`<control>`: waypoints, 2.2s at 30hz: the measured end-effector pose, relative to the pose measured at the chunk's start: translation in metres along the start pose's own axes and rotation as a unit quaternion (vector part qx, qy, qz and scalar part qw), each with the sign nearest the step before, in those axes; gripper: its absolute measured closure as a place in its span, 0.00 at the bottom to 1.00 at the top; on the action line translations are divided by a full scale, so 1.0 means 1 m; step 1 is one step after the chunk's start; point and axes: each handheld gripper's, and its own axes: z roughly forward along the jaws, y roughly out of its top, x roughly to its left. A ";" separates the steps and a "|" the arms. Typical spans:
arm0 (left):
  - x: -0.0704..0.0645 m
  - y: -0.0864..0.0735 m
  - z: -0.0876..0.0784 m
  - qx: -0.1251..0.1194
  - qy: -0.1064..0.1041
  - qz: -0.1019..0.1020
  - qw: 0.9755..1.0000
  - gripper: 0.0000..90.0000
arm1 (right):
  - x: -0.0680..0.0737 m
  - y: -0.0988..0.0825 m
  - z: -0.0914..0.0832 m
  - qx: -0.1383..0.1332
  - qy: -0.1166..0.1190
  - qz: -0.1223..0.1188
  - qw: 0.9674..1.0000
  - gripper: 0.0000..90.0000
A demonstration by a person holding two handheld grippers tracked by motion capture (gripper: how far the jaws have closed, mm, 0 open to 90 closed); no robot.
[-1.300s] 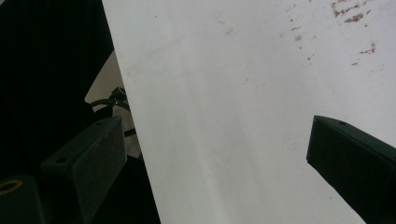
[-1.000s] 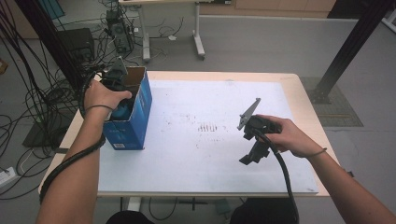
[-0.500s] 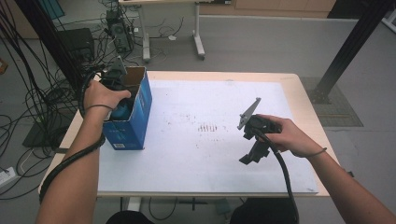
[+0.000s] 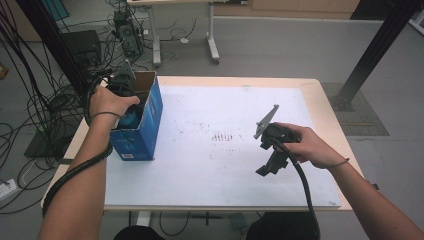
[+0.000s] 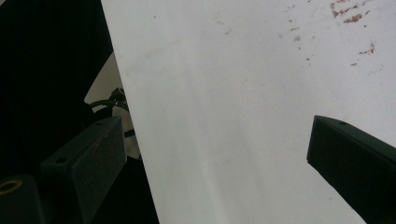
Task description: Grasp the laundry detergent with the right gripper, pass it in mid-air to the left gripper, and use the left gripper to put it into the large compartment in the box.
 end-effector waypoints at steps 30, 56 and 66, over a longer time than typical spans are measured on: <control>-0.002 0.001 0.000 0.004 0.003 0.002 1.000 0.42 | 0.000 -0.001 -0.001 -0.003 0.002 -0.003 1.000 0.05; -0.003 0.001 -0.003 0.009 0.004 0.000 1.000 0.36 | 0.002 -0.002 -0.001 -0.001 0.004 -0.005 1.000 0.05; -0.005 0.003 -0.019 0.000 0.002 0.003 1.000 0.37 | 0.001 -0.001 -0.002 -0.003 0.000 -0.009 1.000 0.05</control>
